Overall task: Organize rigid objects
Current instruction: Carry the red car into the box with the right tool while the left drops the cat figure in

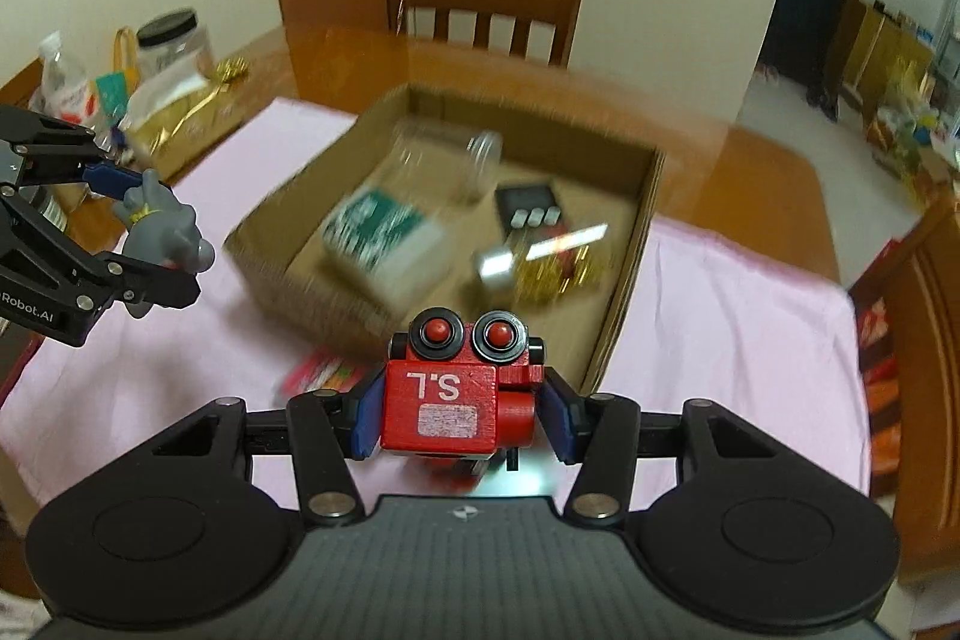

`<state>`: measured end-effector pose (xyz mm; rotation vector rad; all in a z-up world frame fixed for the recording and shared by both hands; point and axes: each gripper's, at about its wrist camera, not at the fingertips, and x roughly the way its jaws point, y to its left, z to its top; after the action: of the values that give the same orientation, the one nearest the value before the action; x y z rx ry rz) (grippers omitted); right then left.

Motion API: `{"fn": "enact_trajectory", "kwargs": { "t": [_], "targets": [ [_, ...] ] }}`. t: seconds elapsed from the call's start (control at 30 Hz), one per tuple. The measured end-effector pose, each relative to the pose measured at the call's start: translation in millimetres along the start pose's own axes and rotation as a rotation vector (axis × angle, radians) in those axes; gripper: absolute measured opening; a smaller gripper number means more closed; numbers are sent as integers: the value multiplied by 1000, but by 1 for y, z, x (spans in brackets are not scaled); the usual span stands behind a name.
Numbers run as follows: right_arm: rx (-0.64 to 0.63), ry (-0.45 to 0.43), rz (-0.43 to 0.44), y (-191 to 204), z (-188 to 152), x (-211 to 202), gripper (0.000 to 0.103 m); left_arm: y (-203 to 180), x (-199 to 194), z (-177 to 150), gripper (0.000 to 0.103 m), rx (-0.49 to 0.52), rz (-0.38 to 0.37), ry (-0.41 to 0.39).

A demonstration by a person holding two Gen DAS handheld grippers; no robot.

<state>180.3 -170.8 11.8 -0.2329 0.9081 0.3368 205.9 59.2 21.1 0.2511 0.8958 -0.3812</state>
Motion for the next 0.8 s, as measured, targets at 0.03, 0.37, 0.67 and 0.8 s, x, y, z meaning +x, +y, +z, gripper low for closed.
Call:
{"fn": "enact_trajectory", "kwargs": {
  "t": [0.03, 0.37, 0.67, 0.8],
  "targets": [
    [-1, -11, -3, -3, 6, 2, 57, 1, 2, 7, 72, 4, 9, -9],
    [17, -28, 10, -26, 34, 43, 67, 15, 40, 62, 72, -36, 80, -36],
    [26, -48, 41, -21, 23, 34, 103, 19, 78, 83, 72, -53, 100, -12],
    [42, -49, 24, -22, 17, 28, 103, 20, 92, 88, 73, -60, 111, -1]
  ]
}}
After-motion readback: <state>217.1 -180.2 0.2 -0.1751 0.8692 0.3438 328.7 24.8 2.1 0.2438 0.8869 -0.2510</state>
